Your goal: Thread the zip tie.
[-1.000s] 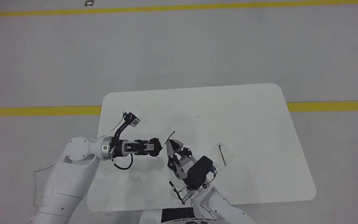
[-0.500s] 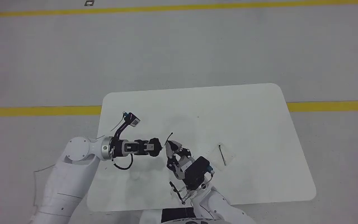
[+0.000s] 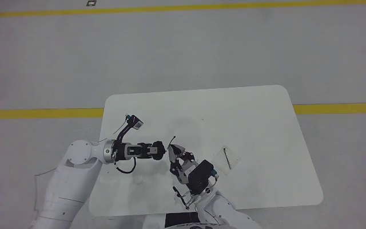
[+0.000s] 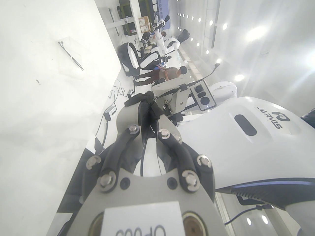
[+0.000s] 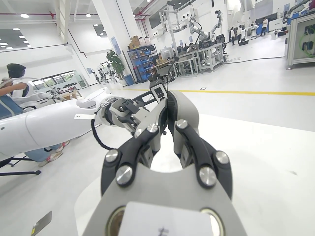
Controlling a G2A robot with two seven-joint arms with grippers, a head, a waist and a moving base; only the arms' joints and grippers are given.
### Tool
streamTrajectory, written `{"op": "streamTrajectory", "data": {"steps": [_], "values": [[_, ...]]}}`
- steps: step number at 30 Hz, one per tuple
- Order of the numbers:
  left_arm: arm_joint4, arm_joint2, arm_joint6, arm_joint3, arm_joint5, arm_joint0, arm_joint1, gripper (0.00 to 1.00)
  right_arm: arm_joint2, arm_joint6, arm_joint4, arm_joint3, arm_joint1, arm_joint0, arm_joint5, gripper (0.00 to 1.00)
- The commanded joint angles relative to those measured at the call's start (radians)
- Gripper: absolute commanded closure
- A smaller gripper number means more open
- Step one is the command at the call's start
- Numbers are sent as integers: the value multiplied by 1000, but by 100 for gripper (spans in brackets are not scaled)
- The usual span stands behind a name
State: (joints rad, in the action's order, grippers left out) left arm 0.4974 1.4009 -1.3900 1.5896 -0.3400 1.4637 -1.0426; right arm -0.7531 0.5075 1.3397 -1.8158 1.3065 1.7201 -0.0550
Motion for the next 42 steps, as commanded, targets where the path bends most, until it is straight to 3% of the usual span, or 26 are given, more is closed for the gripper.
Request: {"op": "streamTrajectory", "data": {"steps": [1, 42], "values": [[0, 0, 0, 0, 0, 0, 0, 100, 0, 1, 1, -2, 0, 1, -1, 100], [0, 0, 0, 0, 0, 0, 0, 100, -7, 2, 0, -7, 0, 9, 20, 100]]}}
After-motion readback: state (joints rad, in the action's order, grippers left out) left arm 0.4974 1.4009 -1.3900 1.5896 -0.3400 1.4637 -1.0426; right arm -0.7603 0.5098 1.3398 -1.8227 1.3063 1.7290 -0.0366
